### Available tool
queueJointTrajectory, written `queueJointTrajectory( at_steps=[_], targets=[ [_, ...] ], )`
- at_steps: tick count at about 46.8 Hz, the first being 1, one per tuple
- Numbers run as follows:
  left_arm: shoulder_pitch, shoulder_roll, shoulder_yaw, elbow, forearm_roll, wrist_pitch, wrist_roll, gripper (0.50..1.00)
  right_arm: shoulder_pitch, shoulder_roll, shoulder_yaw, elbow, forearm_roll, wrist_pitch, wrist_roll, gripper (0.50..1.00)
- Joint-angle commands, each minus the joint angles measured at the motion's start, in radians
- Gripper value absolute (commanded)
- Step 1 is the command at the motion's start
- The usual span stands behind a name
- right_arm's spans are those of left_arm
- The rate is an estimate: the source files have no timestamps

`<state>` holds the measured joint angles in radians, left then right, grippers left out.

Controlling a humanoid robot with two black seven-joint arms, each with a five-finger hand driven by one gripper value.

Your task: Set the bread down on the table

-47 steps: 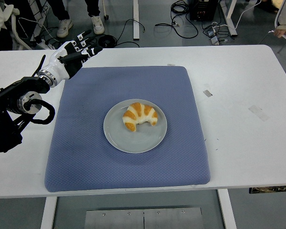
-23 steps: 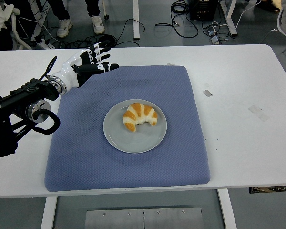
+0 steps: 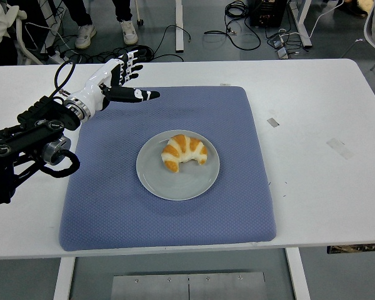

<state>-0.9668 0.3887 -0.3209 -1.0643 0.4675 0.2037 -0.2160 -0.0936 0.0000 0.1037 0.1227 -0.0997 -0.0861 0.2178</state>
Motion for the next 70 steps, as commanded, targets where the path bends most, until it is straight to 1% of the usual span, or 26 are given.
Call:
queueJointTrajectory(
  at_steps=[1, 8, 13, 20, 26, 32, 38, 42, 47, 49, 51, 53, 55, 60, 65, 70],
  targets=[
    [-0.001, -0.002, 0.002, -0.008, -0.010, -0.007, 0.001, 0.983, 0.000, 0.000, -0.001, 0.000, 0.000, 0.000, 0.000, 1.000],
    [-0.003, 0.018, 0.009, -0.062, -0.010, -0.053, 0.006, 0.983, 0.000, 0.000, 0.001, 0.000, 0.000, 0.000, 0.000, 1.000],
    [-0.010, 0.042, 0.043, -0.082, 0.020, -0.061, 0.006, 0.983, 0.000, 0.000, -0.001, 0.000, 0.000, 0.000, 0.000, 1.000],
    [-0.049, 0.056, 0.135, -0.086, 0.134, -0.053, 0.010, 0.983, 0.002, 0.000, -0.001, 0.000, 0.000, 0.000, 0.000, 1.000],
    [-0.082, 0.070, 0.218, -0.086, 0.151, -0.049, 0.015, 0.983, 0.000, 0.000, 0.001, 0.000, 0.000, 0.000, 0.000, 1.000],
    [-0.101, 0.099, 0.238, -0.098, 0.151, -0.055, 0.015, 0.983, 0.000, 0.000, -0.001, 0.000, 0.000, 0.000, 0.000, 1.000],
    [-0.119, 0.145, 0.241, -0.175, 0.151, -0.059, 0.014, 0.981, 0.000, 0.000, -0.001, 0.000, 0.000, 0.000, 0.000, 1.000],
    [-0.136, 0.153, 0.241, -0.187, 0.151, -0.056, 0.015, 0.983, 0.000, 0.000, -0.001, 0.000, 0.000, 0.000, 0.000, 1.000],
    [-0.148, 0.160, 0.247, -0.198, 0.151, -0.072, 0.014, 0.983, 0.000, 0.000, 0.001, 0.000, 0.000, 0.000, 0.000, 1.000],
    [-0.151, 0.168, 0.247, -0.207, 0.149, -0.087, 0.014, 0.983, 0.000, 0.000, 0.001, 0.000, 0.000, 0.000, 0.000, 1.000],
    [-0.159, 0.173, 0.247, -0.217, 0.146, -0.115, 0.015, 0.983, 0.000, 0.000, -0.001, 0.000, 0.000, 0.000, 0.000, 1.000],
    [-0.171, 0.180, 0.252, -0.227, 0.143, -0.154, 0.020, 0.983, 0.000, 0.000, 0.001, 0.000, 0.000, 0.000, 0.000, 1.000],
    [-0.184, 0.191, 0.263, -0.230, 0.141, -0.177, 0.021, 0.983, 0.000, 0.000, 0.001, 0.000, 0.000, 0.000, 0.000, 1.000],
    [-0.240, 0.205, 0.327, -0.227, 0.143, -0.190, 0.037, 0.981, 0.000, 0.000, -0.001, 0.000, 0.000, 0.000, 0.000, 1.000],
    [-0.305, 0.205, 0.411, -0.229, 0.143, -0.191, 0.037, 0.981, 0.000, 0.000, 0.001, 0.000, 0.000, 0.000, 0.000, 1.000],
    [-0.345, 0.199, 0.471, -0.229, 0.146, -0.190, 0.037, 0.981, 0.000, 0.000, 0.001, 0.000, 0.000, 0.000, 0.000, 1.000]
  ],
)
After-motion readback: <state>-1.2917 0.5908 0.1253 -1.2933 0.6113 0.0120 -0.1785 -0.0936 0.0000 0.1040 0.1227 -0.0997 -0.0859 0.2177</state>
